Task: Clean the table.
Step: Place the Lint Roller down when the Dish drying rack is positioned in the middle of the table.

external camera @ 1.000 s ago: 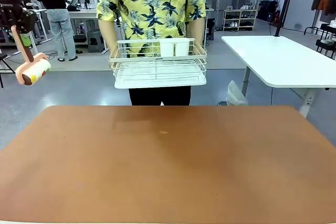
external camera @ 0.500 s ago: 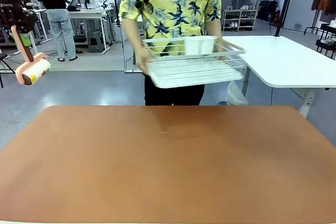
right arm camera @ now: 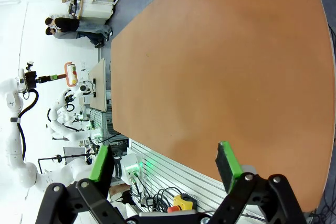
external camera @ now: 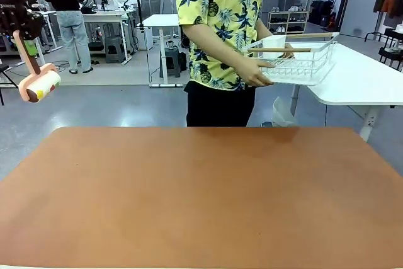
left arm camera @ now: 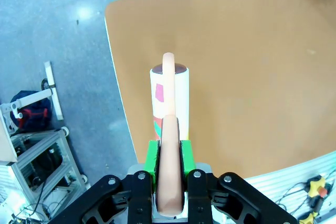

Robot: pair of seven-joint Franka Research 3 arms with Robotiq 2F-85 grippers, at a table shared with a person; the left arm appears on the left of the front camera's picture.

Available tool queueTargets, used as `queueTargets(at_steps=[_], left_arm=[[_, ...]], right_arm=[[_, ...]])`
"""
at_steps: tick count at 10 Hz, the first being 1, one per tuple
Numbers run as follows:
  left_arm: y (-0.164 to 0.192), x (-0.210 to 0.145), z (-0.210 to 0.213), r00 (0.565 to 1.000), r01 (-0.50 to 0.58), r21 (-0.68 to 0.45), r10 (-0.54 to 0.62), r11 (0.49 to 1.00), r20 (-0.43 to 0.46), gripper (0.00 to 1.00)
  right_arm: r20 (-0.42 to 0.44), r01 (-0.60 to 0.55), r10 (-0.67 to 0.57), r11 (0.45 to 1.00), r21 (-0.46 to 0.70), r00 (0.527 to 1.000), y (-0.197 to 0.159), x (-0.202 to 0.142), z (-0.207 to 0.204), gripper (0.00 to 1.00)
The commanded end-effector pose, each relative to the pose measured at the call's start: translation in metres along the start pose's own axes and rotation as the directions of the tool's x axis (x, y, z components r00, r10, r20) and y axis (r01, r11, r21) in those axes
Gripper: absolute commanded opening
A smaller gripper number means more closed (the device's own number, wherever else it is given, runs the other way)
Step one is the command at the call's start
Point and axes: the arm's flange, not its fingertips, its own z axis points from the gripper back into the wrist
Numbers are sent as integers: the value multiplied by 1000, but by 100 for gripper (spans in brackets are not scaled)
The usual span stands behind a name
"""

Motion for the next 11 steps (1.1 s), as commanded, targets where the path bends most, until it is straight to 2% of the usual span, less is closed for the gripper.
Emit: queueTargets(at_steps=[1,11], left_arm=[[1,-1,5,1000,-16,4,16,1000,-6,22],[1,-1,5,1000,-16,4,16,1000,-6,22]], right_arm=[[9,-6,5,1000,13,1000,3,-1,0,100],[9,-6,5,1000,13,1000,3,-1,0,100]])
